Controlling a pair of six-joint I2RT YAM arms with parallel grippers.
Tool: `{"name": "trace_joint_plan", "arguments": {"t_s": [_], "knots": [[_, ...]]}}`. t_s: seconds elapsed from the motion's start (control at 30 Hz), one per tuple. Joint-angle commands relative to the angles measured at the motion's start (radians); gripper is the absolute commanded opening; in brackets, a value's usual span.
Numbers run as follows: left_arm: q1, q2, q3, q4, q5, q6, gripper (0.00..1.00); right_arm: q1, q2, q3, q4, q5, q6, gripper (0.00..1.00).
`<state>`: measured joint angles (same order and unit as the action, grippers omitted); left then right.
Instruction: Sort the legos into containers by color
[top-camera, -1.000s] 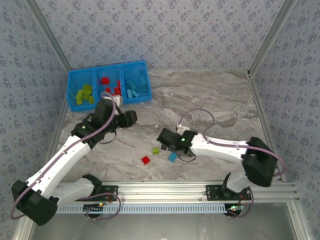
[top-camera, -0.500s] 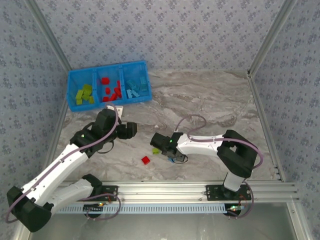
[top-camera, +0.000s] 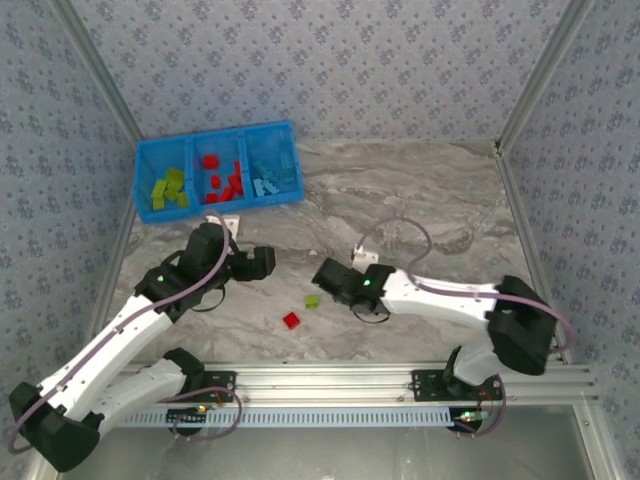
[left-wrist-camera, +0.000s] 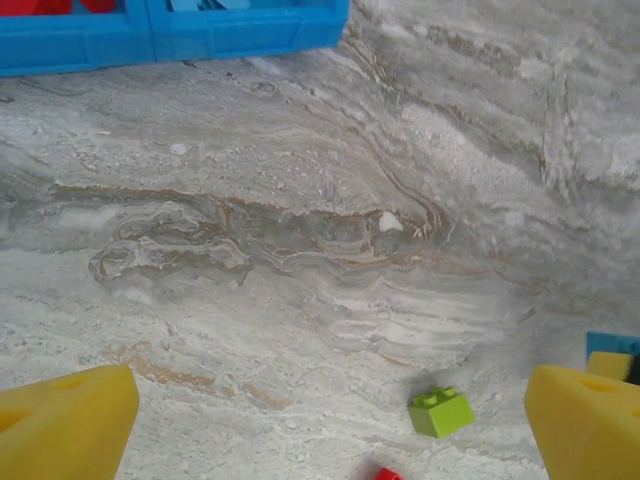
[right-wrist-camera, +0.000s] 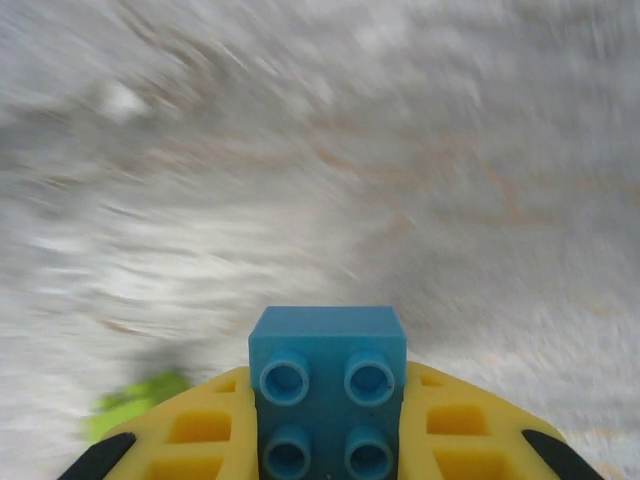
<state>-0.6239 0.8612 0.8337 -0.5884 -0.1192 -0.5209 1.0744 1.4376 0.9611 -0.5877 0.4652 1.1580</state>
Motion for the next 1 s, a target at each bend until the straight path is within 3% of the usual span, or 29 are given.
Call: {"name": "trace_joint_plan", "arguments": {"t_s": [0.0, 0.07, 0.13, 0.27, 0.5, 0.7, 0.83, 0.97], "knots": [[-0.003, -0.054, 0.02, -0.066, -0.098, -0.116, 0.99, 0.004, -0.05, 0.053, 0.216, 0.146, -0.447, 0.2], [-0.003, -0.08, 0.023, -0.12, -0.226, -0.233, 0.99, -0.02, -0.015, 0.103, 0.337, 0.132, -0.659, 0.19], [-0.003, -0.09, 0.046, -0.203, -0.338, -0.336, 0.99, -0.06, 0.057, 0.182, 0.395, 0.11, -0.774, 0.19], [-0.002, -0.104, 0.077, -0.308, -0.424, -0.4, 0.99, -0.175, 0.292, 0.469, 0.375, 0.025, -0.866, 0.19], [-0.001, -0.119, 0.048, -0.27, -0.356, -0.366, 0.99, -0.324, 0.742, 0.965, 0.412, -0.037, -0.989, 0.22], [-0.002, -0.129, 0.013, -0.253, -0.266, -0.358, 0.99, -0.35, 1.11, 1.466, 0.323, -0.097, -1.113, 0.27], [-0.002, -0.146, -0.032, -0.226, -0.211, -0.366, 0.99, -0.35, 1.222, 1.672, 0.289, -0.141, -1.143, 0.44], [-0.002, -0.144, -0.062, -0.179, -0.156, -0.354, 0.99, -0.343, 1.173, 1.701, 0.245, -0.137, -1.15, 0.57]]}}
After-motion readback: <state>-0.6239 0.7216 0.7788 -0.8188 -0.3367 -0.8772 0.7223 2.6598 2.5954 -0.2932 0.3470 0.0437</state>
